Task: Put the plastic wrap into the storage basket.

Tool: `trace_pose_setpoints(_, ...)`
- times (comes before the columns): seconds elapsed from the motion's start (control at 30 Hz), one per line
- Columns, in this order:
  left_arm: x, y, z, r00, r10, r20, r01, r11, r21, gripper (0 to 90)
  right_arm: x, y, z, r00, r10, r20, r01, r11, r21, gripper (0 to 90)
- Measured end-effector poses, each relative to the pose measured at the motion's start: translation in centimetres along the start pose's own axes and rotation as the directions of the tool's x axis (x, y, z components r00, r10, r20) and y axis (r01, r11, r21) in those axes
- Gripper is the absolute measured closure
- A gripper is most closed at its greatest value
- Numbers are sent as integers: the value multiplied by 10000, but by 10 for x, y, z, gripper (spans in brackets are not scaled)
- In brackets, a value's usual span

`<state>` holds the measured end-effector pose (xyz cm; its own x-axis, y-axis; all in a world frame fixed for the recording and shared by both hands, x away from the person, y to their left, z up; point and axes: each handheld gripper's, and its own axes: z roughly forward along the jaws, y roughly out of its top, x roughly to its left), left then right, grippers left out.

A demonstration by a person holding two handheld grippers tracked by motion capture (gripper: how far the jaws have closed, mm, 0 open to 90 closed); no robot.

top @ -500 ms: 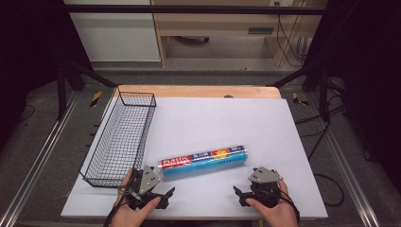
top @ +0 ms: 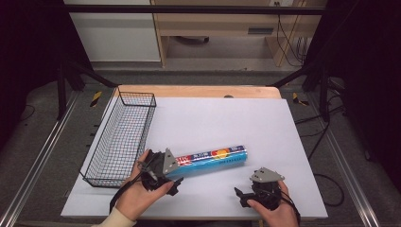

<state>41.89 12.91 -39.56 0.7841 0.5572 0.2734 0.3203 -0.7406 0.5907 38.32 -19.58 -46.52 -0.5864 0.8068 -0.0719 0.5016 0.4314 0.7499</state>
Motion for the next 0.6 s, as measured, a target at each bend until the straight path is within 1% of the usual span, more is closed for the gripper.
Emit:
trace_pose_setpoints(0.03,1,6,1,9998,-18,195,16,10000,79,82,0,0,0,10000,0,0,0,10000,0,84)
trace_pose_setpoints(0.07,3,12,2,9995,57,304,-62,9999,154,81,0,0,-1,10000,12,-47,-12,10000,-15,78)
trace_pose_setpoints(0.1,4,21,4,9993,202,320,-207,9996,168,78,0,-1,-2,9999,-58,-106,56,9999,-138,70)
trace_pose_setpoints(0.13,4,21,4,9993,202,320,-207,9996,168,74,0,-1,-2,9999,-58,-106,56,9999,-138,70)
trace_pose_setpoints(0.17,4,28,6,9988,374,311,-382,9990,234,74,1,-1,-2,9999,-31,-101,29,9998,-172,69)
trace_pose_setpoints(0.2,4,32,7,9986,391,363,-403,9986,332,66,2,0,-1,9997,-232,-73,230,9995,-233,68)
trace_pose_setpoints(0.23,5,37,9,9985,245,491,-270,9984,501,66,2,0,-1,9997,-232,-73,230,9995,-233,68)
trace_pose_setpoints(0.27,5,40,11,9978,147,650,-186,9979,612,65,3,0,-1,9993,-379,-39,378,9989,-269,68)
trace_pose_setpoints(0.33,6,46,16,9966,236,792,-289,9974,667,59,5,0,-1,9982,-600,-19,599,9976,-342,73)
trace_pose_setpoints(0.37,6,48,18,9956,400,852,-467,9959,778,49,7,0,-1,9975,-706,14,706,9968,-386,75)
trace_pose_setpoints(0.4,7,52,23,9944,653,832,-722,9940,824,49,7,0,-1,9975,-700,38,701,9968,-392,76)
trace_pose_setpoints(0.43,7,52,23,9944,653,832,-722,9940,824,49,7,0,-1,9975,-700,38,701,9968,-392,76)
trace_pose_setpoints(0.53,9,57,31,9912,692,1126,-824,9897,1168,49,6,0,-1,9974,-724,64,726,9964,-441,75)
trace_pose_setpoints(0.57,11,58,34,9910,700,1139,-839,9890,1222,49,6,0,-1,9973,-731,52,732,9963,-446,74)
trace_pose_setpoints(0.6,13,60,38,9907,739,1138,-873,9892,1177,55,6,0,0,9976,-695,9,695,9968,-407,72)
